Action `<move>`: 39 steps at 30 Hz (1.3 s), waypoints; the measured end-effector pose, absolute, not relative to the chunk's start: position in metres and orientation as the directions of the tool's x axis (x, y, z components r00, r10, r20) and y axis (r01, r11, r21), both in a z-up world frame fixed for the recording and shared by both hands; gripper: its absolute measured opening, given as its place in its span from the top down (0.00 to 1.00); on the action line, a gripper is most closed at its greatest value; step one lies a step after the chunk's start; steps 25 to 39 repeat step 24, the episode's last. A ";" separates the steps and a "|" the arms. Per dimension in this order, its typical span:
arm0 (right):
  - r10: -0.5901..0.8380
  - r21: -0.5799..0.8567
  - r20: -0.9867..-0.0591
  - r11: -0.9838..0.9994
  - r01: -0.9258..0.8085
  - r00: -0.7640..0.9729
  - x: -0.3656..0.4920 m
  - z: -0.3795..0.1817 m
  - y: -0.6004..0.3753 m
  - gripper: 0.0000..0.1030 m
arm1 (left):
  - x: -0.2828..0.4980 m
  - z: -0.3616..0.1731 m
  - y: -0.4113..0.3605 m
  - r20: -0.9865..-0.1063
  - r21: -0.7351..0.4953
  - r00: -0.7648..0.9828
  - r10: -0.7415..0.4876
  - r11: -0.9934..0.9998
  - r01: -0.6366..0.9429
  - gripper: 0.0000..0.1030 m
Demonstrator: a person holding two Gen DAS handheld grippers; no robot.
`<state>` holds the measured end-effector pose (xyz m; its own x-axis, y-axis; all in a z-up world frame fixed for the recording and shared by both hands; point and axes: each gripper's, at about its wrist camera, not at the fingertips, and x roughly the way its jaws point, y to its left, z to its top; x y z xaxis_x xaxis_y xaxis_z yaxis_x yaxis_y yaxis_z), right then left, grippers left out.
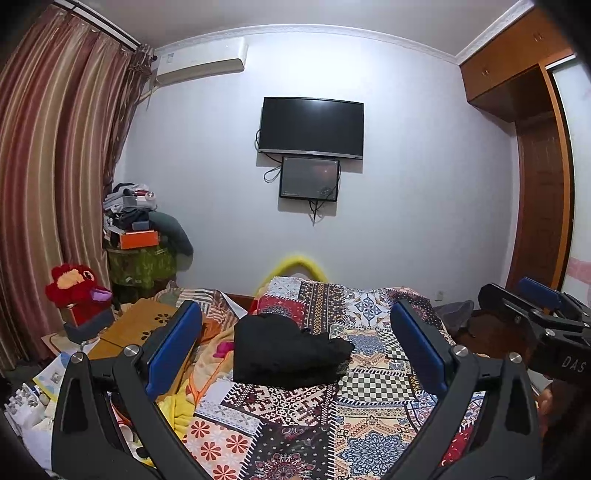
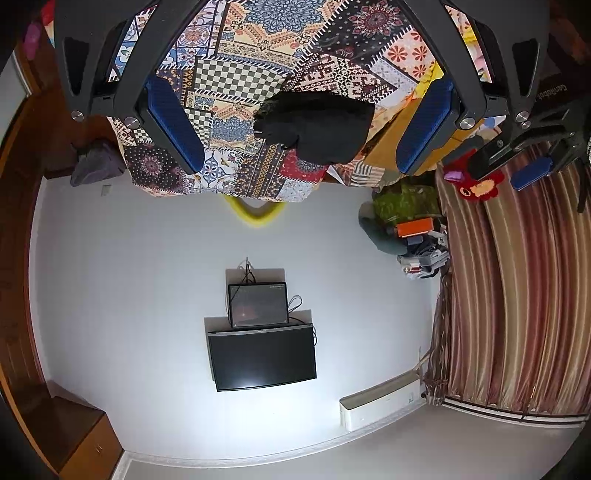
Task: Fold large clothes
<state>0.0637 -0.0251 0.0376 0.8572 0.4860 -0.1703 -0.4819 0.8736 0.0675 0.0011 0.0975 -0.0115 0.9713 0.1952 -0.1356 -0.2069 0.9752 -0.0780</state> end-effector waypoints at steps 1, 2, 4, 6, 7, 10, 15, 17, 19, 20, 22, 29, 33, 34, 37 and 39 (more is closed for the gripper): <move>0.486 0.069 -0.171 0.873 -0.482 0.857 0.064 0.038 -0.025 0.00 | 0.001 -0.012 0.097 -0.136 -0.079 0.972 0.194 0.975 -0.206 0.00; 0.486 0.070 -0.171 0.874 -0.481 0.857 0.064 0.038 -0.025 0.00 | 0.002 -0.012 0.097 -0.135 -0.078 0.972 0.193 0.976 -0.204 0.00; 0.484 0.071 -0.170 0.875 -0.480 0.858 0.063 0.038 -0.026 0.00 | 0.003 -0.012 0.098 -0.142 -0.076 0.972 0.186 0.977 -0.198 0.00; 0.484 0.072 -0.169 0.875 -0.479 0.859 0.063 0.037 -0.026 0.00 | 0.004 -0.013 0.097 -0.145 -0.074 0.972 0.184 0.978 -0.197 0.00; 0.484 0.074 -0.168 0.875 -0.478 0.859 0.063 0.037 -0.026 0.00 | 0.004 -0.013 0.096 -0.145 -0.072 0.972 0.186 0.977 -0.198 0.00; 0.482 0.073 -0.168 0.876 -0.477 0.860 0.063 0.038 -0.026 0.00 | 0.003 -0.014 0.097 -0.144 -0.070 0.972 0.185 0.978 -0.196 0.00; 0.481 0.072 -0.168 0.877 -0.476 0.861 0.062 0.038 -0.025 0.00 | 0.003 -0.015 0.097 -0.147 -0.074 0.973 0.175 0.979 -0.188 0.00; 0.481 0.073 -0.167 0.877 -0.475 0.861 0.062 0.037 -0.025 0.00 | 0.003 -0.015 0.097 -0.148 -0.074 0.974 0.173 0.980 -0.185 0.00; 0.481 0.076 -0.169 0.876 -0.476 0.860 0.063 0.038 -0.025 0.00 | 0.003 -0.015 0.097 -0.148 -0.073 0.973 0.176 0.979 -0.188 0.00; 0.482 0.076 -0.170 0.876 -0.476 0.859 0.063 0.037 -0.025 0.00 | 0.003 -0.015 0.097 -0.148 -0.073 0.973 0.178 0.979 -0.190 0.00; 0.483 0.077 -0.172 0.876 -0.477 0.859 0.064 0.037 -0.024 0.00 | 0.002 -0.016 0.098 -0.149 -0.074 0.973 0.176 0.979 -0.189 0.00; 0.483 0.077 -0.175 0.876 -0.477 0.858 0.064 0.037 -0.023 0.00 | 0.002 -0.016 0.098 -0.150 -0.076 0.972 0.180 0.978 -0.193 0.00; 0.483 0.077 -0.175 0.876 -0.477 0.858 0.064 0.037 -0.023 0.00 | 0.002 -0.016 0.098 -0.150 -0.076 0.972 0.180 0.978 -0.193 0.00; 0.483 0.077 -0.175 0.876 -0.477 0.858 0.064 0.037 -0.023 0.00 | 0.002 -0.016 0.098 -0.150 -0.076 0.972 0.180 0.978 -0.193 0.00; 0.483 0.077 -0.175 0.876 -0.477 0.858 0.064 0.037 -0.023 0.00 | 0.002 -0.016 0.098 -0.150 -0.076 0.972 0.180 0.978 -0.193 0.00; 0.483 0.077 -0.175 0.876 -0.477 0.858 0.064 0.037 -0.023 0.00 | 0.002 -0.016 0.098 -0.150 -0.076 0.972 0.180 0.978 -0.193 0.00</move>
